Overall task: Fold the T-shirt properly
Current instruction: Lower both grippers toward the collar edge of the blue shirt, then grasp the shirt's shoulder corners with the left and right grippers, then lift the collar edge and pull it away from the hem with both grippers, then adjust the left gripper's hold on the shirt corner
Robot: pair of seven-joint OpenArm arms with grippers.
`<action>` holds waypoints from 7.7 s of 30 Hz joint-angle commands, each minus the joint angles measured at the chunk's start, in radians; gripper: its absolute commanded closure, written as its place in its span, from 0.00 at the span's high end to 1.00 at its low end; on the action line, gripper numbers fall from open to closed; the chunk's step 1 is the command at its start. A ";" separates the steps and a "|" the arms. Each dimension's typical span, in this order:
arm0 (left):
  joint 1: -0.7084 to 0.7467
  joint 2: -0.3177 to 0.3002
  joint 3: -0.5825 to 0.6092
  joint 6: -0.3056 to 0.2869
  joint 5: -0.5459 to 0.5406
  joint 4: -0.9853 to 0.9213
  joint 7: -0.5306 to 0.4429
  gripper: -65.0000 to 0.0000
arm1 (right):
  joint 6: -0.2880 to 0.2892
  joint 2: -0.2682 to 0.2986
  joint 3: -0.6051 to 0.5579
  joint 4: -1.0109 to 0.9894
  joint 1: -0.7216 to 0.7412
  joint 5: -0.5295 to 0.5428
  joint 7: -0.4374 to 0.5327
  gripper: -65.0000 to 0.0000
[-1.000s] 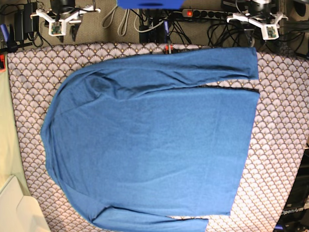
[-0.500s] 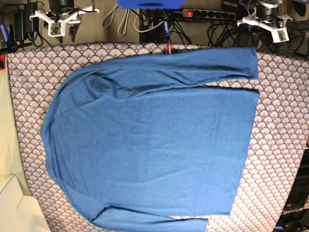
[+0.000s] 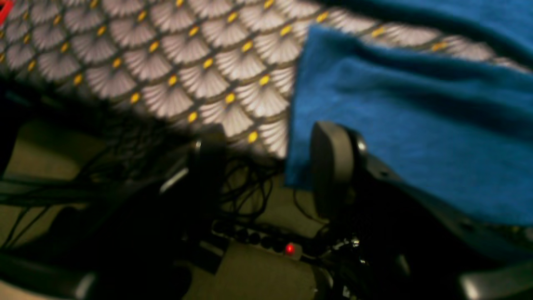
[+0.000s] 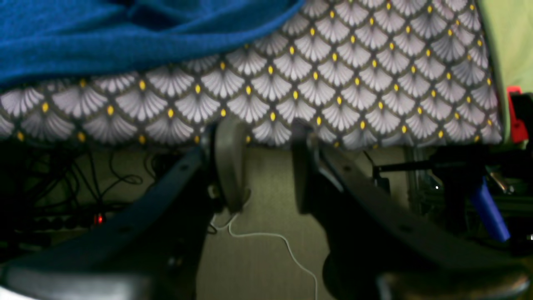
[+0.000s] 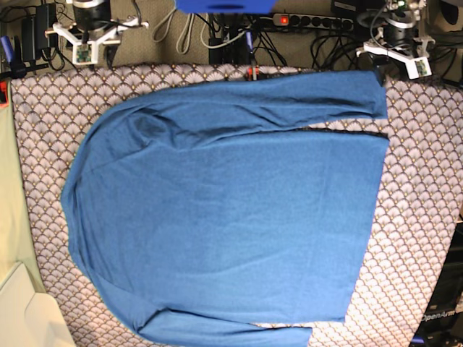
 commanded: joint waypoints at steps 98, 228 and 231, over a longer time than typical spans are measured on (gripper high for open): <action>-0.040 -0.041 0.074 0.007 0.005 0.012 0.081 0.00 | 0.251 0.046 -0.070 -0.246 0.427 -0.001 -0.297 0.55; -0.582 0.049 -0.177 0.007 0.005 0.121 0.845 0.01 | 0.323 0.089 -0.150 -0.313 0.838 -0.003 -0.439 0.00; -0.617 0.049 -0.177 0.007 0.003 0.072 0.848 0.01 | 0.323 0.089 -0.150 -0.313 0.836 -0.003 -0.439 0.00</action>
